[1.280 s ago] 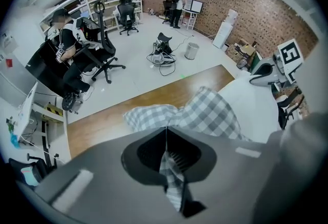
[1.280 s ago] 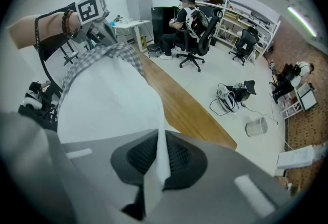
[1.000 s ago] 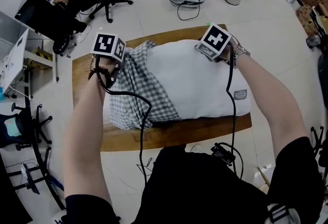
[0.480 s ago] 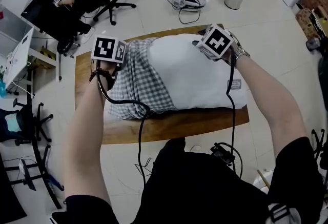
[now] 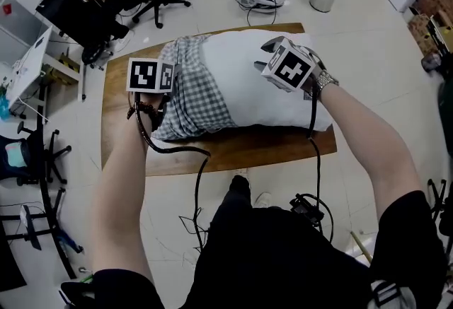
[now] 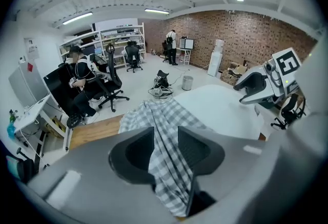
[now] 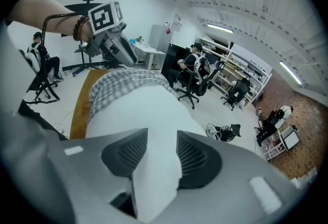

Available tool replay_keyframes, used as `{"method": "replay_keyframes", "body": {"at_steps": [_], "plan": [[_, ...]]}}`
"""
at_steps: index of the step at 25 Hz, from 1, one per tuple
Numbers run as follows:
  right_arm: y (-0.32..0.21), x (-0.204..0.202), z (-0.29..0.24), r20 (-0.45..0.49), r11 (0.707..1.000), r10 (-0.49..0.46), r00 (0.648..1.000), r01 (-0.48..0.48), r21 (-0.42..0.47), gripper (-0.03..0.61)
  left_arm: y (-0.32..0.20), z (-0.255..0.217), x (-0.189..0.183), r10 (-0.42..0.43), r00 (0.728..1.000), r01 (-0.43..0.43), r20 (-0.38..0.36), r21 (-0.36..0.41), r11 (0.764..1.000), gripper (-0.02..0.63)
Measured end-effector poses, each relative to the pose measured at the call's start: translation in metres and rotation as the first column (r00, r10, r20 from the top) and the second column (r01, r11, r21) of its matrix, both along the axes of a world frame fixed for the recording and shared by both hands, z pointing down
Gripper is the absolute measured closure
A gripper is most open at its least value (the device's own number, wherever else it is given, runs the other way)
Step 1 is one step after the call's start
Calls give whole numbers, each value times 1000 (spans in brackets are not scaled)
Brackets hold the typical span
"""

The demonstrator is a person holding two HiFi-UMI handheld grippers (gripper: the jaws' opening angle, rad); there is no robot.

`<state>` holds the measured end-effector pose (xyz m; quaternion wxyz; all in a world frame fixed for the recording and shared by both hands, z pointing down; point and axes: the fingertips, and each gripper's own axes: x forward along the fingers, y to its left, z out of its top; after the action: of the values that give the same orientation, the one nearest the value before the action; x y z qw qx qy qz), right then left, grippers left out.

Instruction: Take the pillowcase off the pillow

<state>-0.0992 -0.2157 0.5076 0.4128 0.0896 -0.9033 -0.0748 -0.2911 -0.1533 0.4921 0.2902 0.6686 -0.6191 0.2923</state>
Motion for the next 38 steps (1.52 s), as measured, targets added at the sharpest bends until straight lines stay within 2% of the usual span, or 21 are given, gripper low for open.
{"method": "replay_keyframes", "body": {"at_steps": [3, 8, 16, 19, 23, 26, 32, 38], "plan": [[22, 4, 7, 3, 1000, -25, 1000, 25, 15, 403, 20, 1, 10, -25, 1000, 26, -8, 48, 999, 463], [51, 5, 15, 6, 997, -63, 998, 62, 55, 396, 51, 18, 24, -74, 996, 76, -44, 66, 995, 448], [91, -13, 31, -23, 975, -141, 990, 143, 168, 336, 87, 43, 27, -179, 976, 192, -122, 97, 977, 444], [102, -21, 43, -38, 960, -169, 985, 173, 218, 327, 99, 55, 25, -224, 964, 240, -143, 107, 965, 419], [108, -22, 62, -74, 944, -185, 980, 199, 264, 281, 110, 79, 23, -278, 945, 297, -170, 96, 950, 352], [113, -27, 73, -104, 921, -200, 974, 223, 321, 267, 117, 103, 28, -303, 933, 322, -193, 71, 944, 331], [111, -37, 104, -207, 844, -212, 955, 286, 454, 245, 120, 153, 39, -341, 909, 355, -241, 15, 935, 322], [97, -37, 137, -297, 807, -157, 942, 295, 511, 230, 118, 188, 31, -388, 887, 393, -250, -33, 919, 329]]}}
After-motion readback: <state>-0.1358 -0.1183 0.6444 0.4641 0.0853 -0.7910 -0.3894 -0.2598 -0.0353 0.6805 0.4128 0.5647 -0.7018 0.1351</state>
